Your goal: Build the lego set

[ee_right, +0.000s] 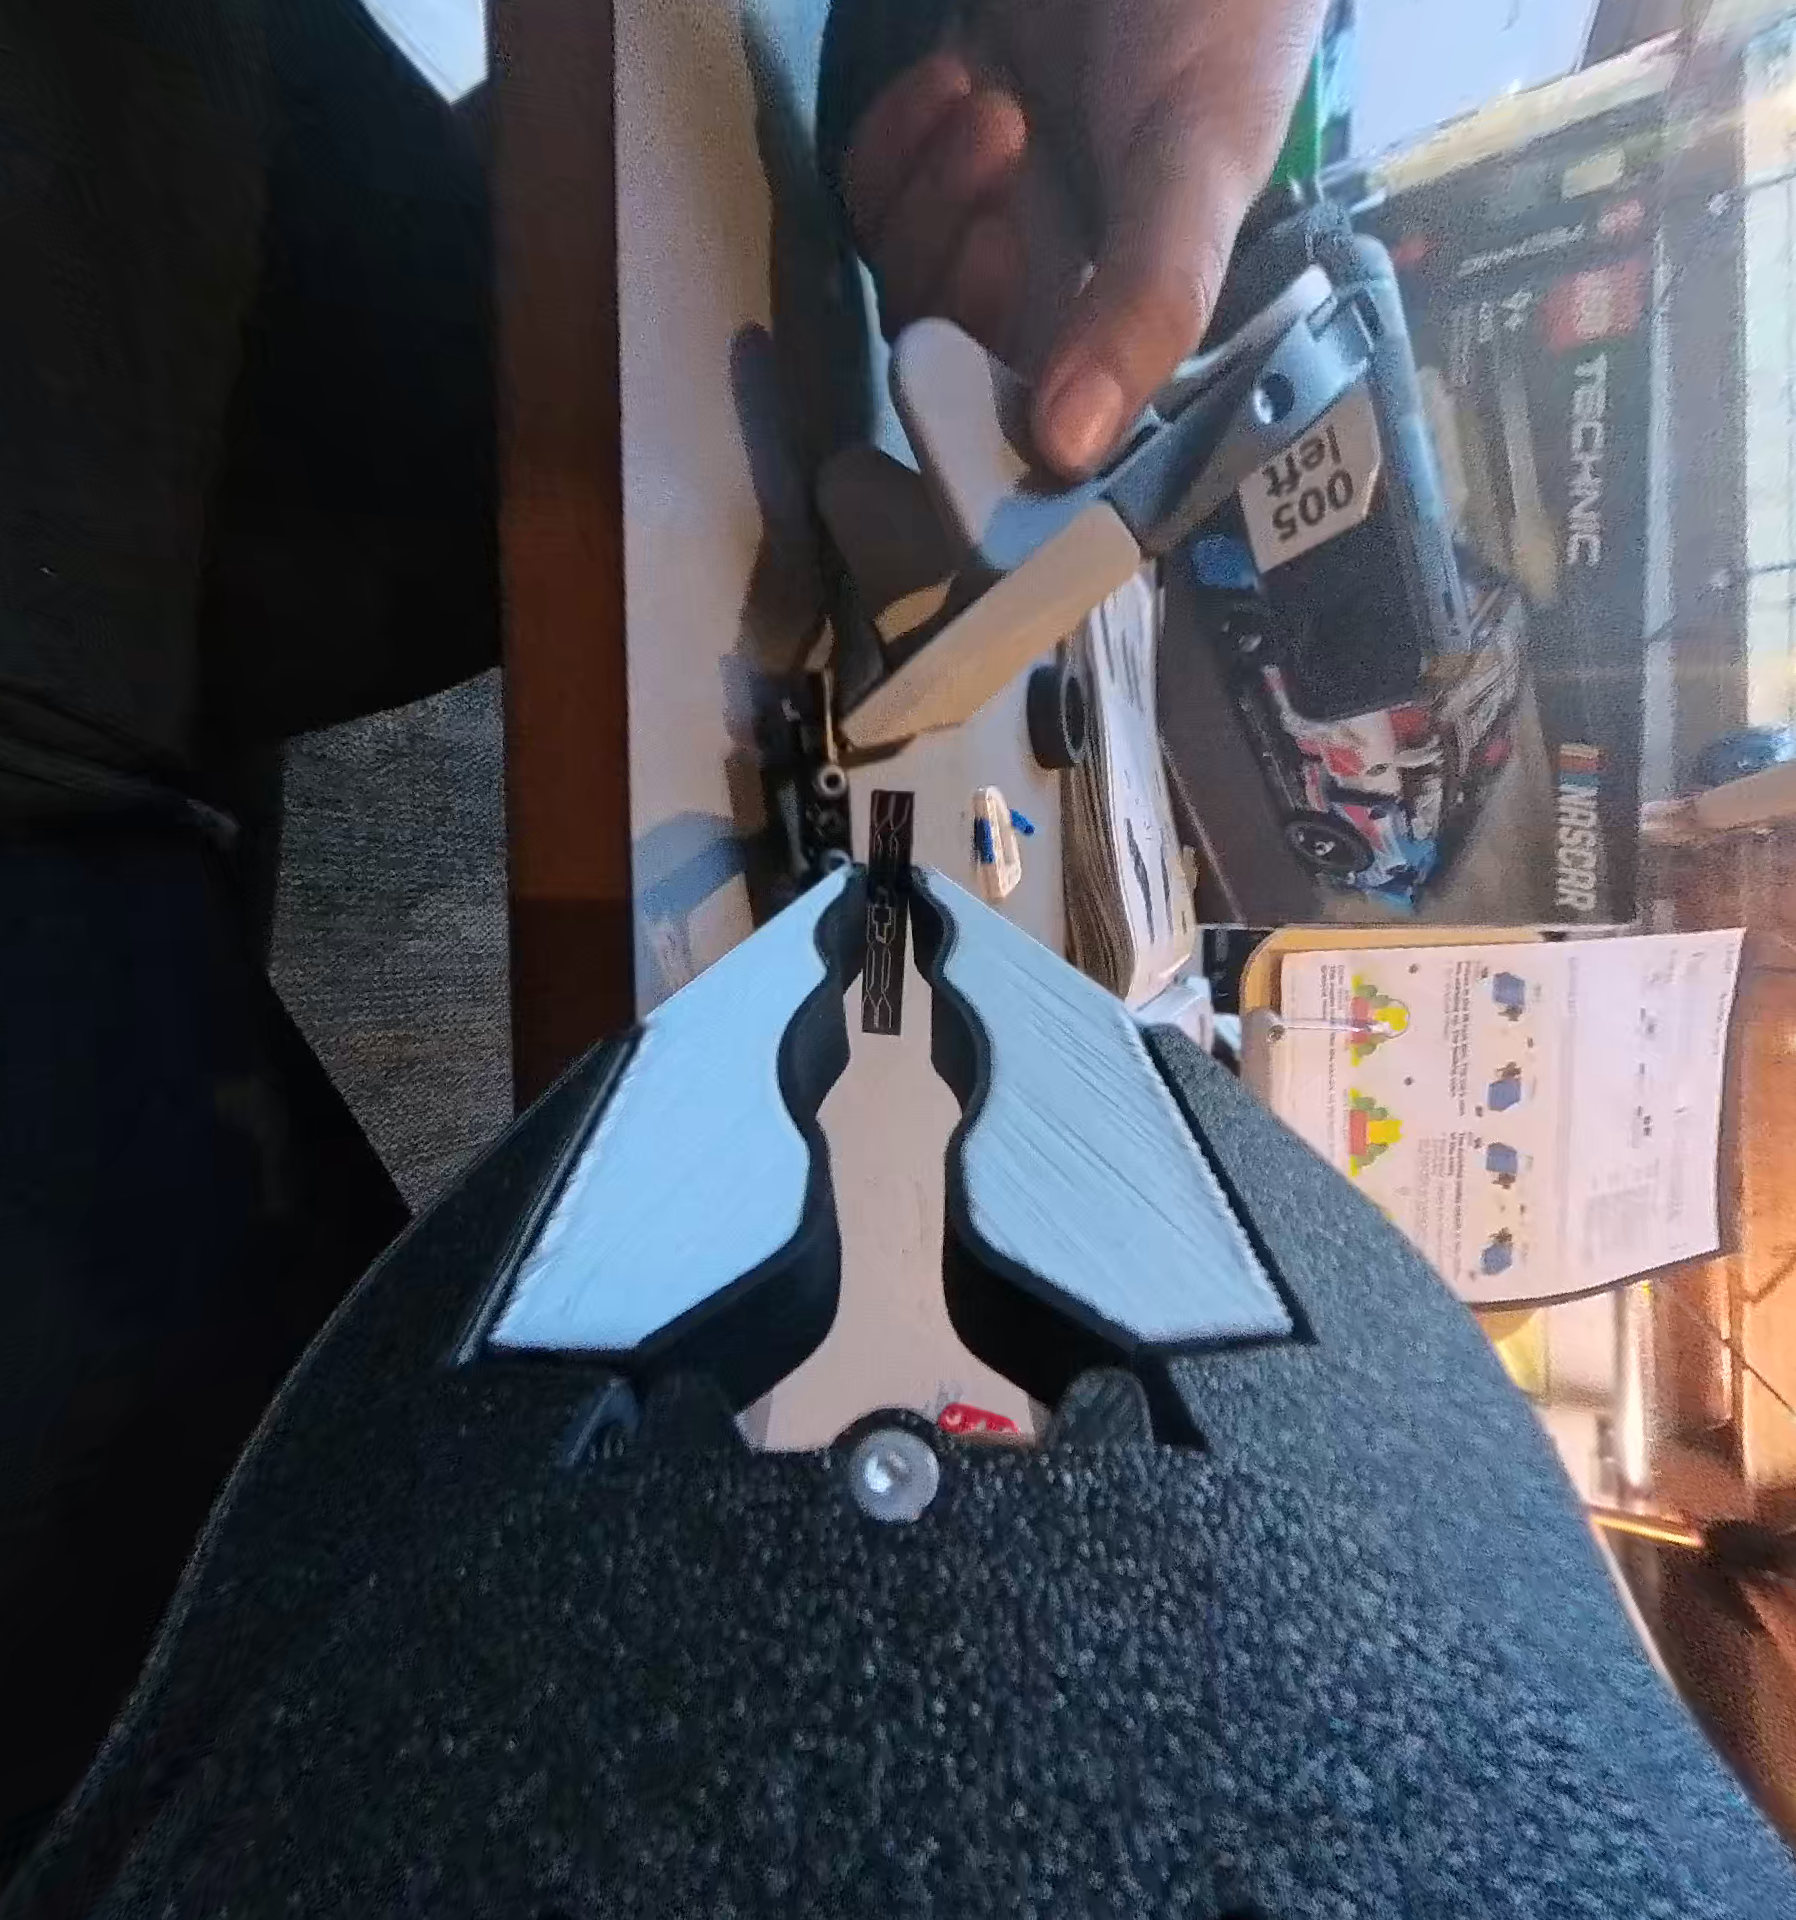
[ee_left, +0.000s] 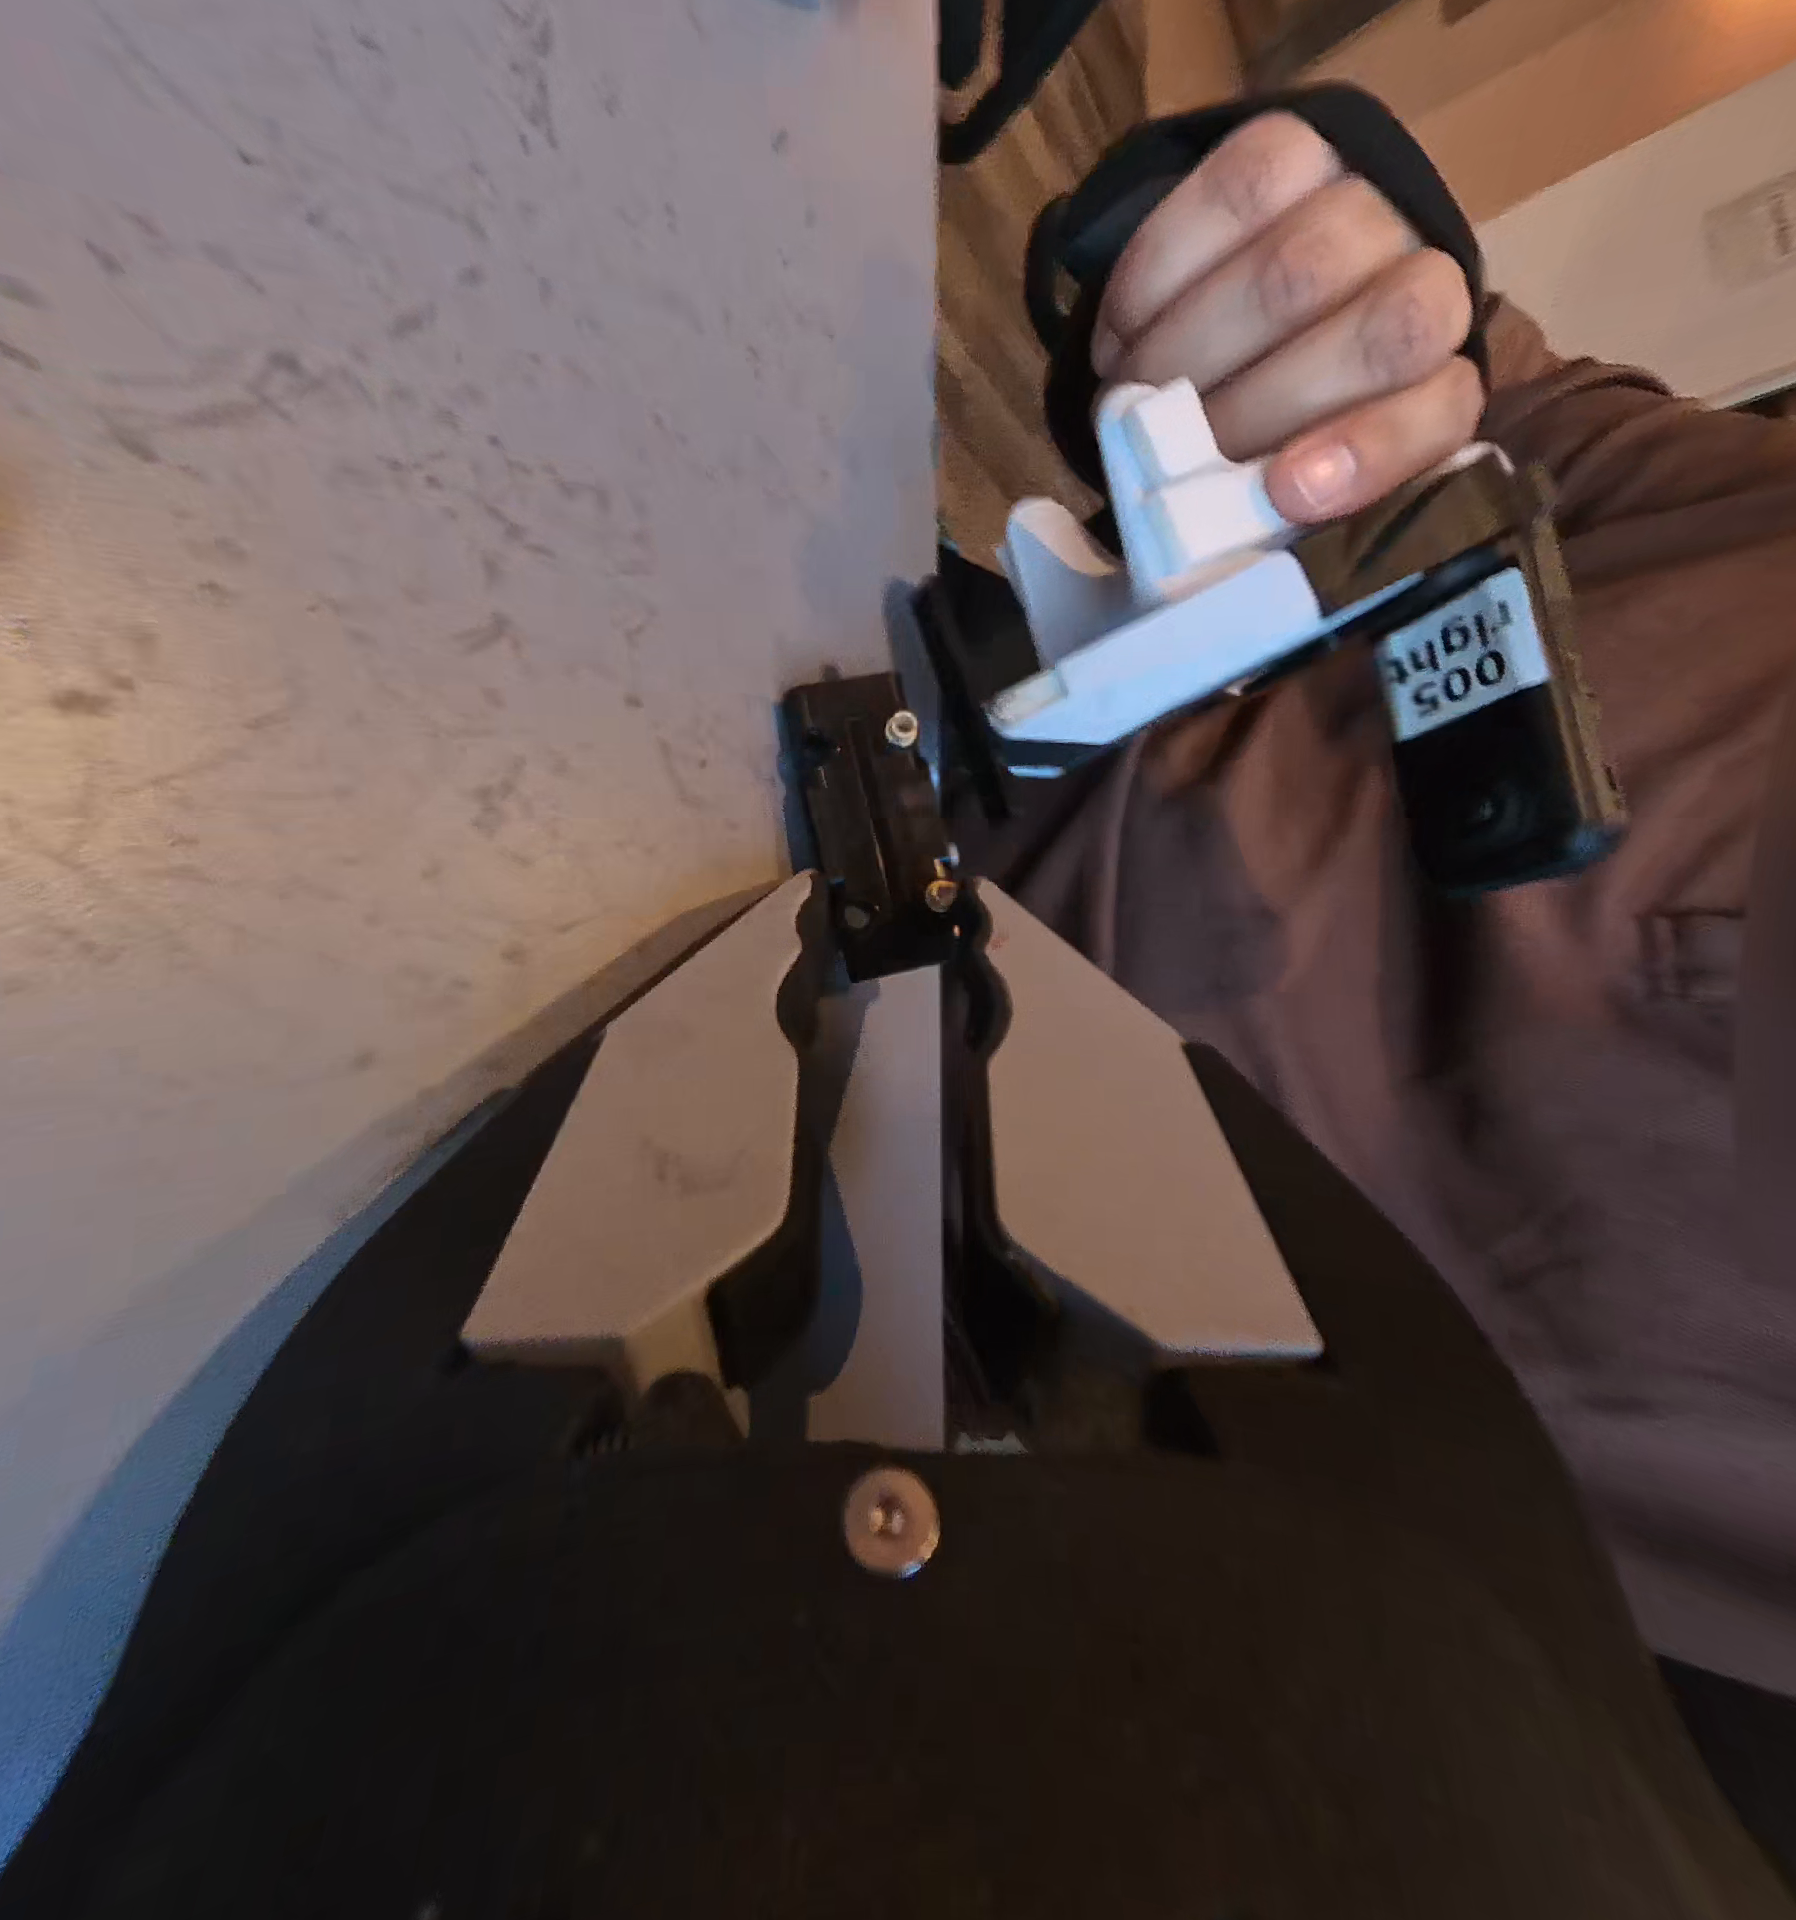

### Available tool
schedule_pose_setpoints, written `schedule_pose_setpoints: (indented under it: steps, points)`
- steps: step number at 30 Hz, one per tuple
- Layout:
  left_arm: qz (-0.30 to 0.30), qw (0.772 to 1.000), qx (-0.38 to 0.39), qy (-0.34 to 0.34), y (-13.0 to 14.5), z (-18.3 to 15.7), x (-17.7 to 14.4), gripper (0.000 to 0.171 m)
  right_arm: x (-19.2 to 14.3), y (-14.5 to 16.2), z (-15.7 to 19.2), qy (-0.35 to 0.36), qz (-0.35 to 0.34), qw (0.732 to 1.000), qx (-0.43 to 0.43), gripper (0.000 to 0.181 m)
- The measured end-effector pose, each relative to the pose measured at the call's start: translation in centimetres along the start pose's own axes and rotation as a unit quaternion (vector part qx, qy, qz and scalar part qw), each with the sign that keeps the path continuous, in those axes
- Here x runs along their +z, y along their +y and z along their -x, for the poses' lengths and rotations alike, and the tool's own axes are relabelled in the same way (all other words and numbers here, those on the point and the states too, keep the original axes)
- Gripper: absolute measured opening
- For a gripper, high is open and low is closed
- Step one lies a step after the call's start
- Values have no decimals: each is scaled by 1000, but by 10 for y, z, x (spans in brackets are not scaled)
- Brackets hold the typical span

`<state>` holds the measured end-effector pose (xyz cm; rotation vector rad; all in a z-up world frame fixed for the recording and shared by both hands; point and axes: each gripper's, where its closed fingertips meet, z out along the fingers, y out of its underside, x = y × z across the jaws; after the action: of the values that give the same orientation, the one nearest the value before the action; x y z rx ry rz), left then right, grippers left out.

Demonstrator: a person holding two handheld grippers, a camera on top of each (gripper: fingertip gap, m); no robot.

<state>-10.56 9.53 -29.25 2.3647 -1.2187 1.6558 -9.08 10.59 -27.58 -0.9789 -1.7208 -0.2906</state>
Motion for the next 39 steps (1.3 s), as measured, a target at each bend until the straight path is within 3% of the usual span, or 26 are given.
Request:
schedule_pose_setpoints:
  steps: [7,12,22,35,39]
  points:
    - [-15,999,-23,15,-8,5,-1,22,-7,-10,-2,-33,-32,999,18,8]
    - [-12,999,-30,36,-5,0,-1,22,0,0,6,-33,-2,999,-3,8]
    - [-2,998,-41,49,-4,-1,2,21,3,-4,8,-44,-6,999,0,8]
    - [-7,999,-21,42,-2,-5,3,27,5,-6,12,-36,-7,999,-28,8]
    - [-13,999,-16,28,-3,-2,4,21,4,-5,13,-32,-6,999,-31,8]
